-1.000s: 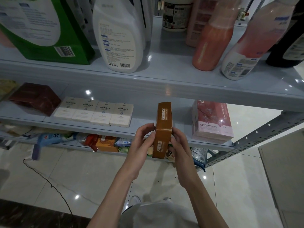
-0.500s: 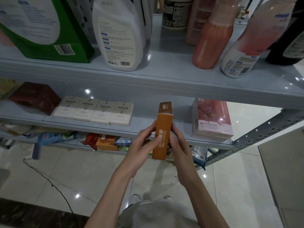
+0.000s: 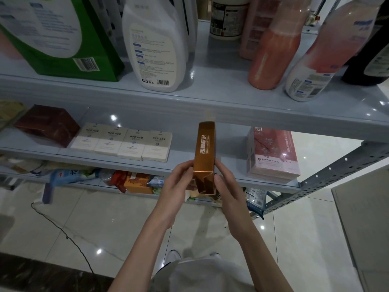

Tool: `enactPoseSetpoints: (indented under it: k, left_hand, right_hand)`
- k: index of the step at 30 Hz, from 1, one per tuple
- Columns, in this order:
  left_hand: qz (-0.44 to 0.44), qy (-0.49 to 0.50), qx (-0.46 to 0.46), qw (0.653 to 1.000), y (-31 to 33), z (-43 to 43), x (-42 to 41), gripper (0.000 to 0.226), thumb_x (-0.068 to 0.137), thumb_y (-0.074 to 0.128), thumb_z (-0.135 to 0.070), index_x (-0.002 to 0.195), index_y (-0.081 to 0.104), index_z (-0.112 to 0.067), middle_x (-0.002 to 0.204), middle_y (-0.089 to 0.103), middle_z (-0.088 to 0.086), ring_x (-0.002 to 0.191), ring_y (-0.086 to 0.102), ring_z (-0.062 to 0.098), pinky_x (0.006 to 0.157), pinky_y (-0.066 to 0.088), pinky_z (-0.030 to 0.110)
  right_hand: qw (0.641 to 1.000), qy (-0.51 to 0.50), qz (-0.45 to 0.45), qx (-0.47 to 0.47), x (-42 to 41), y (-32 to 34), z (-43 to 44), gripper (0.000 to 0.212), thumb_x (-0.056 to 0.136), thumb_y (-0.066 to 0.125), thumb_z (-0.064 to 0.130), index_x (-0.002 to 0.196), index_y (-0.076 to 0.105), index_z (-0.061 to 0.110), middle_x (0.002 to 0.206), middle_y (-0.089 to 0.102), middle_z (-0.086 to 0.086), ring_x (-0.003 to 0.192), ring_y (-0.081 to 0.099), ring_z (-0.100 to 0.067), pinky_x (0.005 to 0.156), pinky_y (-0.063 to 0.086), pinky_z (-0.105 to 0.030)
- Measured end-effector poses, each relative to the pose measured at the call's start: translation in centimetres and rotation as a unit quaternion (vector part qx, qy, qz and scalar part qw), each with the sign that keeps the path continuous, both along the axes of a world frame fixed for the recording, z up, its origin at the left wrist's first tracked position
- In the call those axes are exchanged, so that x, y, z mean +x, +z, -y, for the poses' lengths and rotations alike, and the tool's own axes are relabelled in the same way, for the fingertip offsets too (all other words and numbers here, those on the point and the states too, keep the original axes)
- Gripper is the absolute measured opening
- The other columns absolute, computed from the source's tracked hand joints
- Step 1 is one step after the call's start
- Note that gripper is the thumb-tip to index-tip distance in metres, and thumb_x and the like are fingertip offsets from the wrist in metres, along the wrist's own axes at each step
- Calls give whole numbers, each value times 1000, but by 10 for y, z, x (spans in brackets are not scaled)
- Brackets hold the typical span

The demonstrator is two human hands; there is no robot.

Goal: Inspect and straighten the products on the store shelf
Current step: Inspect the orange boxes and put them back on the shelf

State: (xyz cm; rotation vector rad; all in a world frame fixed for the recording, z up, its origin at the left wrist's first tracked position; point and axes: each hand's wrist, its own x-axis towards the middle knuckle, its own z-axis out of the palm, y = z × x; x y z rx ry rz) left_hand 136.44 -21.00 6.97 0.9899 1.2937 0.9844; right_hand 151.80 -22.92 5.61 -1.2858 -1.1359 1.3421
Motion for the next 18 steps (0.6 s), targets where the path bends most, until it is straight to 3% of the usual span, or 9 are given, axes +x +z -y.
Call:
enactPoseSetpoints:
  k: [4, 8, 10, 14, 18]
  left_hand:
    - [-2, -11, -6, 1000, 0, 4, 5, 41, 97, 48, -48, 133, 59, -32, 123, 68, -9, 111, 64, -1, 75, 49, 4]
    - [16, -4, 1, 1000, -4, 4, 6, 46, 95, 48, -51, 132, 61, -27, 124, 69, -4, 119, 64, 8, 95, 52, 24]
    - [20, -3, 1, 1000, -3, 4, 8, 47, 95, 48, -51, 133, 62, -26, 123, 70, -4, 117, 65, 8, 98, 52, 28]
    - [10, -1, 18, 1000, 0, 4, 8, 38, 97, 50, -43, 131, 63, -32, 119, 71, -16, 113, 65, -1, 87, 54, 16]
    - [4, -5, 21, 1000, 1, 4, 8, 35, 101, 54, -34, 135, 62, -35, 123, 70, -18, 114, 64, -3, 85, 52, 12]
  right_hand:
    - [1000, -4, 6, -6, 0, 2, 0, 49, 99, 47, 56, 147, 46, 49, 145, 47, 16, 128, 52, 5, 100, 52, -25]
    - [1000, -9, 9, -5, -2, 1, 1, 52, 97, 48, 54, 148, 47, 47, 146, 44, 15, 132, 50, 3, 99, 53, -22]
    - [1000, -12, 0, 0, -2, 2, 0, 53, 97, 49, 52, 149, 48, 43, 150, 44, 15, 135, 49, 2, 101, 52, -23]
    - [1000, -13, -18, -3, 0, 5, 1, 52, 98, 47, 52, 148, 50, 41, 147, 53, 17, 134, 54, -3, 109, 49, -33]
    - [999, -27, -18, 11, 1, 5, 2, 36, 101, 43, 46, 133, 57, 54, 137, 60, 23, 129, 57, -3, 102, 51, -27]
